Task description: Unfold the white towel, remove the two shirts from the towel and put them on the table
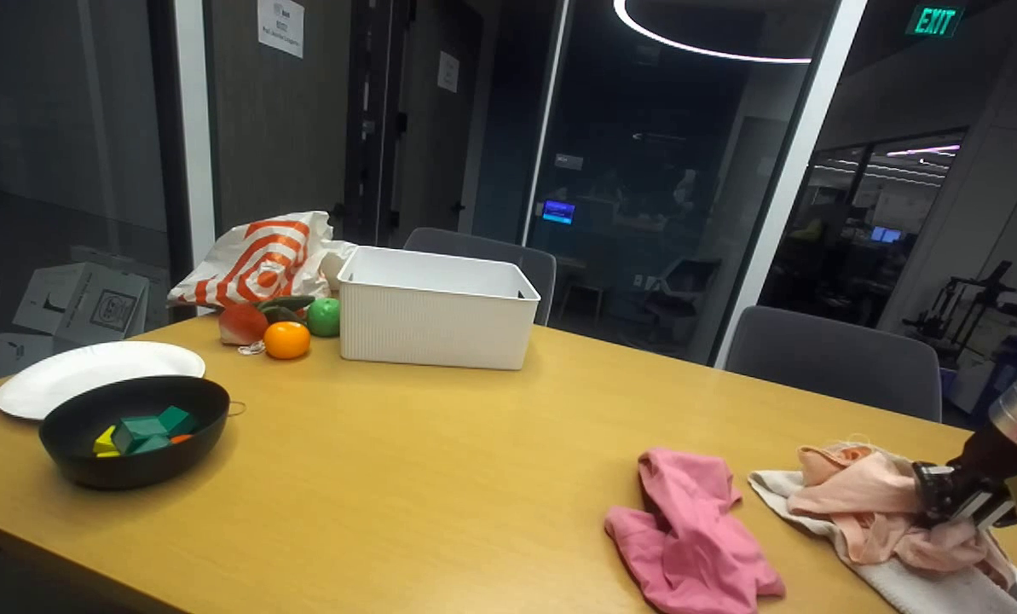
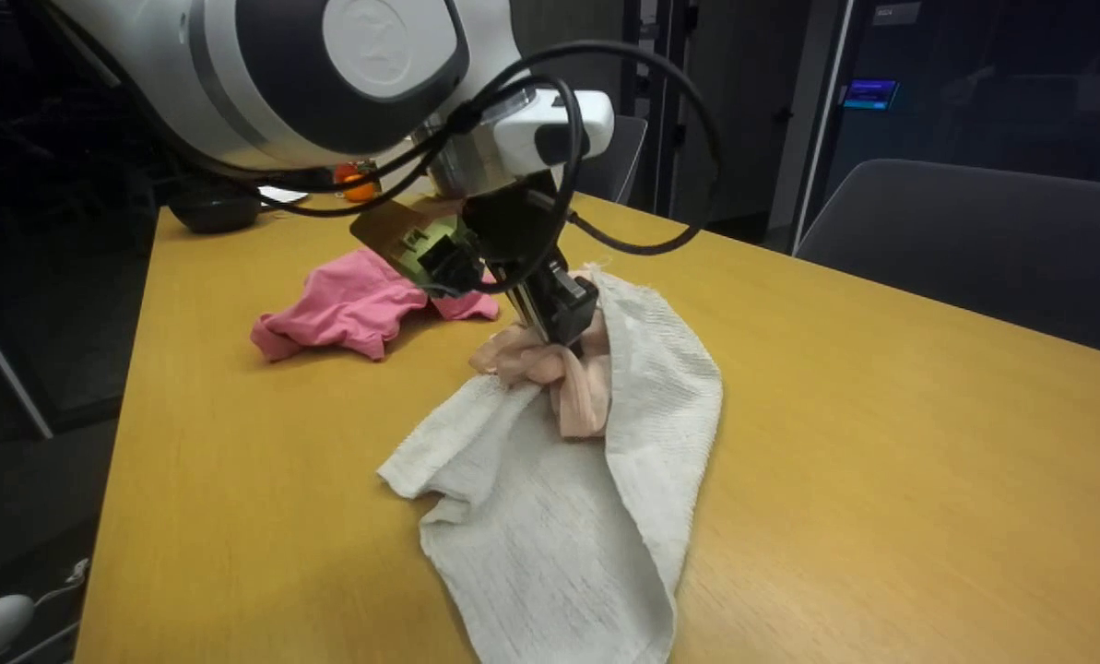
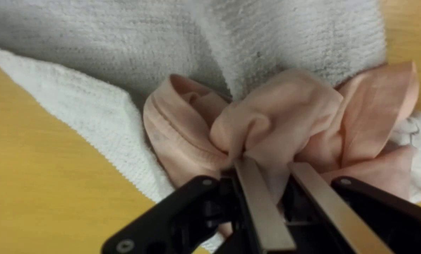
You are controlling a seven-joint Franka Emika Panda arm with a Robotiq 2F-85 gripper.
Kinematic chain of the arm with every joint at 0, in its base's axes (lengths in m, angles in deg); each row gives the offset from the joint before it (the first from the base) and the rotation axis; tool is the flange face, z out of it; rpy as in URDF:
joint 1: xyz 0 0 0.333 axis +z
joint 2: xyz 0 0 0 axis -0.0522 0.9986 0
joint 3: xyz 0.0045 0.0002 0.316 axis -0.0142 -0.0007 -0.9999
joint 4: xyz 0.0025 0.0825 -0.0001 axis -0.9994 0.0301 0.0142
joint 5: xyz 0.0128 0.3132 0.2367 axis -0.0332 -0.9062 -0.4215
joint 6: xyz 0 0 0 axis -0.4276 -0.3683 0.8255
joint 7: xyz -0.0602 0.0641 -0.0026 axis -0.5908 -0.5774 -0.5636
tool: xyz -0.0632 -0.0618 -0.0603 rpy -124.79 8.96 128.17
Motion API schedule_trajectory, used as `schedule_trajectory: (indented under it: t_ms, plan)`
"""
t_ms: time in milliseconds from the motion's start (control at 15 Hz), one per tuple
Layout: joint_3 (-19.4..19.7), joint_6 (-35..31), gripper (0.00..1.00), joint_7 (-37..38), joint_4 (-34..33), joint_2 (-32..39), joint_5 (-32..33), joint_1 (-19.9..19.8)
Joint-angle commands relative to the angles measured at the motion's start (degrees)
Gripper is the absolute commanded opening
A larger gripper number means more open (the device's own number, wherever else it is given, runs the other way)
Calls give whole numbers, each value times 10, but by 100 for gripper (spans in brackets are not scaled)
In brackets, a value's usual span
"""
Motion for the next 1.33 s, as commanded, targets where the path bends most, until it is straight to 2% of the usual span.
schedule_trajectory:
  t_ms: [0,400,600,667,867,1133,1267]
  plan:
    - [3,-10,13,-9,20,-68,-1,-14]
    - [-12,-45,14,-14,36,-163,16,-60]
    - [1,-67,15,-53,46,-227,-10,-54]
    - [5,-55,15,-60,42,-238,-21,-51]
    - [44,80,14,-144,22,-240,-71,11]
    - [99,203,13,-258,16,-253,-146,79]
    - [138,247,13,-322,6,-254,-196,111]
